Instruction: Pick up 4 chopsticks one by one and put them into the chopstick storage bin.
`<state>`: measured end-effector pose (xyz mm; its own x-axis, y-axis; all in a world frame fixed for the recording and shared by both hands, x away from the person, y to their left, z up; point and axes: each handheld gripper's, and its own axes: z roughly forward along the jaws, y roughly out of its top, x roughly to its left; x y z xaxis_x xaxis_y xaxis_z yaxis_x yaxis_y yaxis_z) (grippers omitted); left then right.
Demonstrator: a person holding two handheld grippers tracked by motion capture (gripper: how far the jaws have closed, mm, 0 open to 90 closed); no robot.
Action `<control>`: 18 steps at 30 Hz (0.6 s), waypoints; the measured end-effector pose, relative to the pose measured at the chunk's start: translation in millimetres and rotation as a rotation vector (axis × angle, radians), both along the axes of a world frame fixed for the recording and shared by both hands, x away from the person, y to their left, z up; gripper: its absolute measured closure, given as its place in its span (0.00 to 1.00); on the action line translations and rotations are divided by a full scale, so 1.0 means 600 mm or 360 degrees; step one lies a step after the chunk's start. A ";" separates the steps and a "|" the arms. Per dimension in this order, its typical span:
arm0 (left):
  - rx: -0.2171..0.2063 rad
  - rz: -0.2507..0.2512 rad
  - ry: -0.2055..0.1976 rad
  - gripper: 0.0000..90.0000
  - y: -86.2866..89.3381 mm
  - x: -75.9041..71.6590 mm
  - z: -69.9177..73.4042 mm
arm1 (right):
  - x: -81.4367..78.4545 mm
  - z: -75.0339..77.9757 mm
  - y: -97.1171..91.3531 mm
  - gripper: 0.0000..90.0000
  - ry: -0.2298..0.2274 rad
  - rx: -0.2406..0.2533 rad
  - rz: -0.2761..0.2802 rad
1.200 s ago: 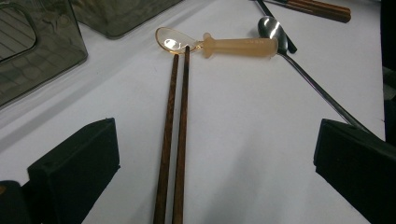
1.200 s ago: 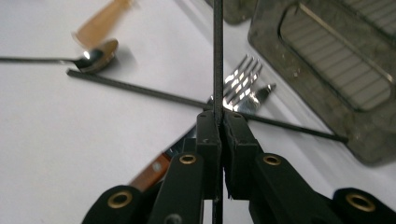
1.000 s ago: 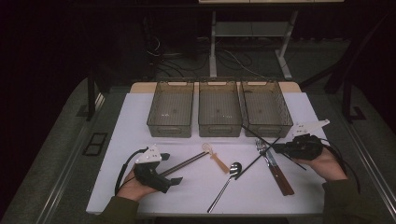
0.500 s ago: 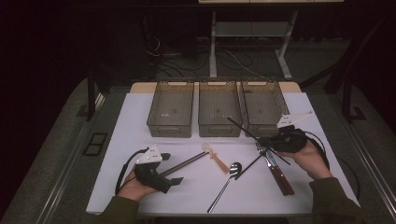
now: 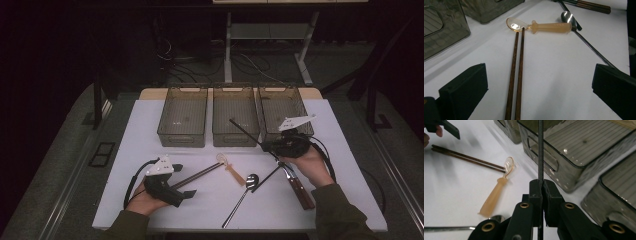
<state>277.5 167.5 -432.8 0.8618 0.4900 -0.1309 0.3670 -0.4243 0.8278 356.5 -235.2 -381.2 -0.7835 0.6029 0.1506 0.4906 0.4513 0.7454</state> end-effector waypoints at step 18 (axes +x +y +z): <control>-0.0008 -0.0003 -0.0007 0.00 -0.001 -0.001 0.001 | 0.042 0.006 0.070 0.95 0.0011 0.0012 -0.0033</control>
